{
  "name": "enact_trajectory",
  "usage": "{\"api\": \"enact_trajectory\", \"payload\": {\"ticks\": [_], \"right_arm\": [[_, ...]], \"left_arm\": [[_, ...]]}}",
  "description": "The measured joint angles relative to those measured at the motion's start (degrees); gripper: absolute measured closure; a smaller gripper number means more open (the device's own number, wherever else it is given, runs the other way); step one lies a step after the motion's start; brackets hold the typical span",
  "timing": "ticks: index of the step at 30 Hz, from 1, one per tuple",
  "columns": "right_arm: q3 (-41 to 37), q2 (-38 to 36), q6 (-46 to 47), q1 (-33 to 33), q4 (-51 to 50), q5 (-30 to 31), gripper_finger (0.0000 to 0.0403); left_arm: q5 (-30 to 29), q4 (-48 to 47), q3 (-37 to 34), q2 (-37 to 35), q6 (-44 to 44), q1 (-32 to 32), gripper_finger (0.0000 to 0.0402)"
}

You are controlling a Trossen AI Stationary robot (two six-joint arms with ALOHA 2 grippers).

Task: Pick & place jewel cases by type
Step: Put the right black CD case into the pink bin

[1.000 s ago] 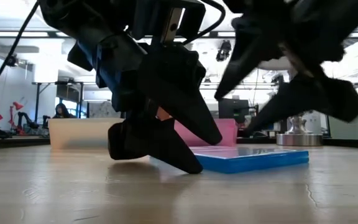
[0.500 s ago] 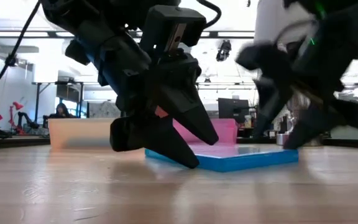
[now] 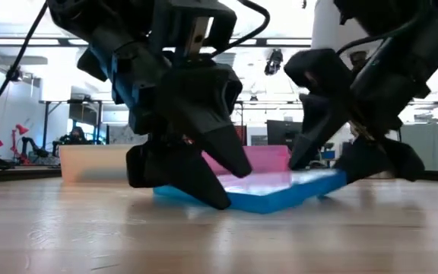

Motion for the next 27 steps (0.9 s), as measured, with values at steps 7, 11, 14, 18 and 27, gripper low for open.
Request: {"api": "enact_trajectory", "payload": {"ticks": [7, 11, 14, 18, 27], "right_arm": [[0.7, -1.4, -8.1, -0.2, 11.7, -6.7, 0.0170], [0.7, -0.4, -6.2, -0.5, 12.1, -5.2, 0.0173], [0.7, -0.2, -4.6, -0.4, 9.6, -2.5, 0.0183], [0.7, -0.3, -3.2, -0.4, 9.5, 2.8, 0.0222], [1.1, -1.7, -5.8, 0.7, 10.4, 2.3, 0.0383]], "left_arm": [[-0.7, 1.2, -3.4, -0.3, 0.1, -0.2, 0.0221], [-0.7, 0.8, -3.3, -0.2, 0.1, -0.1, 0.0221], [-0.7, 0.9, -3.3, -0.2, 0.0, -0.1, 0.0221], [-1.2, 1.0, -3.3, -0.2, -0.3, -0.6, 0.0221], [-12.6, -1.1, -3.9, -4.0, -0.4, -6.3, 0.0221]]}}
